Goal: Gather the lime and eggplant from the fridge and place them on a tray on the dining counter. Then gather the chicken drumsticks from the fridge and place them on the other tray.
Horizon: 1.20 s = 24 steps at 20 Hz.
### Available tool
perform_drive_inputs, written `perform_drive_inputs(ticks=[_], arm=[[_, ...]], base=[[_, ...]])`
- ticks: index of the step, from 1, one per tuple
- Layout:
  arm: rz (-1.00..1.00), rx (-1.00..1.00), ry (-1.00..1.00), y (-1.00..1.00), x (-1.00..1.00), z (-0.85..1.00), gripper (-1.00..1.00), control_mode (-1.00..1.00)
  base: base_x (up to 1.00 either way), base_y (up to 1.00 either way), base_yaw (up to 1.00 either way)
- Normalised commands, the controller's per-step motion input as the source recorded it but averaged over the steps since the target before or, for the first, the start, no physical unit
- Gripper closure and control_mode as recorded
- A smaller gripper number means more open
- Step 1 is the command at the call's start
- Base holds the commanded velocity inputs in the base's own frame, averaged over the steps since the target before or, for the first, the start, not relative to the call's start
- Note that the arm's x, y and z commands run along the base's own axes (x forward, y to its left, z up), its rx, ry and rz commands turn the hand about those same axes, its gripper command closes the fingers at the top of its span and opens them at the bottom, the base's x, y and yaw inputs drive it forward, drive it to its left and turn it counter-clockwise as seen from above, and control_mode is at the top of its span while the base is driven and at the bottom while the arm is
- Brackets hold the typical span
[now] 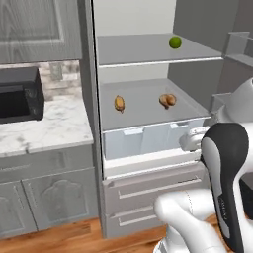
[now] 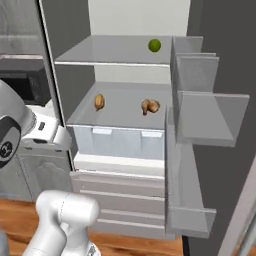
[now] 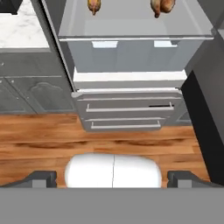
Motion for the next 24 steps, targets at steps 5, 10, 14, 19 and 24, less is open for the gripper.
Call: perform_drive_inputs(ticks=[5,10,14,19,24], arm=[[0.0,0.0,0.0,0.0,0.0,0.0,-1.0,1.0],[0.0,0.0,0.0,0.0,0.0,0.0,-1.0,1.0],[0.0,0.0,0.0,0.0,0.0,0.0,-1.0,1.0],[0.0,0.0,0.0,0.0,0.0,0.0,-1.0,1.0],[0.0,0.0,0.0,0.0,0.0,0.0,-1.0,1.0]], base=[[0.74,-0.44,0.06],[0.6,-0.38,0.07],[0.4,-0.05,0.02],[0.53,-0.01,0.05],[0.3,-0.04,0.07]])
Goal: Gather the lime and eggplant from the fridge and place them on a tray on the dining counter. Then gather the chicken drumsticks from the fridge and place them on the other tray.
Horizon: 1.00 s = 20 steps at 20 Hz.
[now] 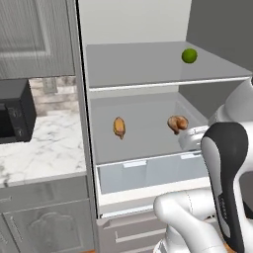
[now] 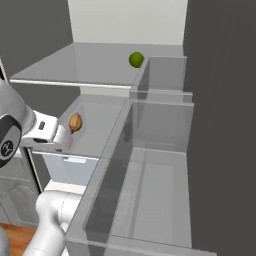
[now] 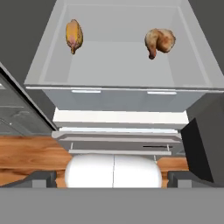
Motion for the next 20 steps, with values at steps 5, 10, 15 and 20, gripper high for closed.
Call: perform_drive_inputs(ticks=[5,10,15,20], arm=[[0.0,0.0,0.0,0.0,0.0,0.0,-1.0,1.0],[0.0,0.0,0.0,0.0,0.0,0.0,-1.0,1.0],[0.0,0.0,-0.02,0.0,0.0,0.02,-1.0,-1.0],[0.0,0.0,-0.19,-0.07,-0.01,0.36,-1.0,-1.0]], base=[[0.14,0.0,0.09],[0.0,0.0,0.0],[0.0,0.0,0.0],[0.0,0.0,0.0]])
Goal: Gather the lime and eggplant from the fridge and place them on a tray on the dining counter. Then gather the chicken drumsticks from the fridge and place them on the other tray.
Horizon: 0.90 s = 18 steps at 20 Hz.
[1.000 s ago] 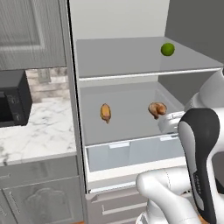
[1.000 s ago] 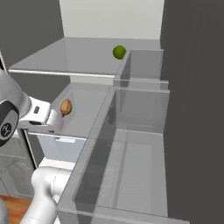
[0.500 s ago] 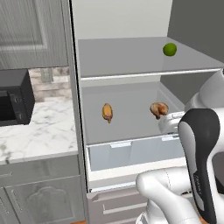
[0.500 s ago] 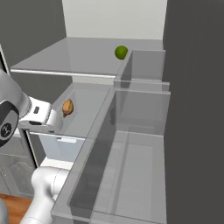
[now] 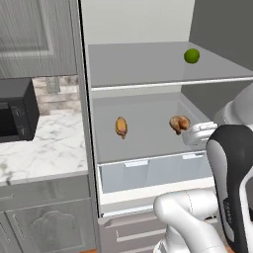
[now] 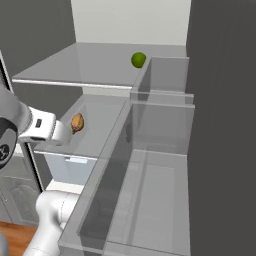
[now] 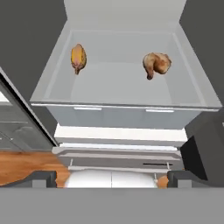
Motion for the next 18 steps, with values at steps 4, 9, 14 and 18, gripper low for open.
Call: perform_drive_inputs(ticks=[4,9,14,18], arm=[[0.0,0.0,-0.29,-0.06,-0.13,0.54,-1.0,-1.0],[-0.01,0.0,-0.3,-0.04,-0.14,0.35,-1.0,-1.0],[-0.01,0.0,-0.32,-0.01,-0.08,0.39,-1.0,-1.0],[-0.06,0.0,-0.23,0.0,0.06,0.5,-1.0,-1.0]], base=[[0.0,0.0,0.0],[0.0,0.0,0.0],[0.0,0.0,0.0],[0.0,0.0,0.0]])
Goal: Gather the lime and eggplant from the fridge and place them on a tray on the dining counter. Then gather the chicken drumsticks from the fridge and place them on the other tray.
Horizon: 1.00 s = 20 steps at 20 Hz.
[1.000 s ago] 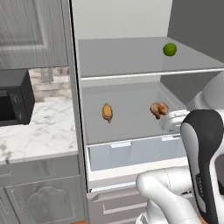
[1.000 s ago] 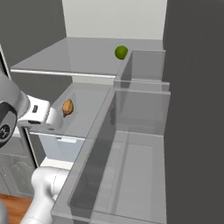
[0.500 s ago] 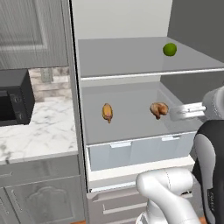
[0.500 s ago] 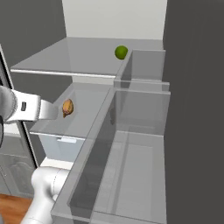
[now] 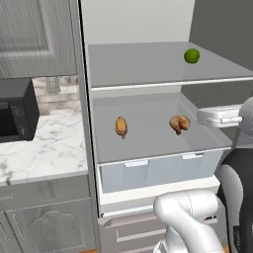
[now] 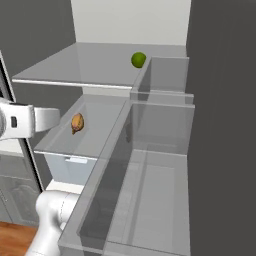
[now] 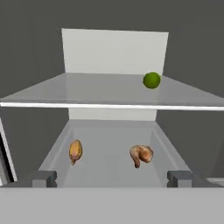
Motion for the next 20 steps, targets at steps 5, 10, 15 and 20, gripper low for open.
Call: perform_drive_inputs(ticks=[5,10,15,20], arm=[[-0.12,0.0,-0.12,-0.05,0.41,0.53,-1.0,-1.0],[-0.1,0.02,-0.06,-0.22,0.43,0.52,-1.0,-1.0],[-0.08,0.04,0.11,-0.2,0.4,0.42,-1.0,-1.0],[-0.06,0.05,0.21,-0.17,0.5,0.18,-1.0,-1.0]], base=[[0.0,0.0,0.0],[0.0,0.0,0.0],[0.0,0.0,0.0],[0.0,0.0,0.0]])
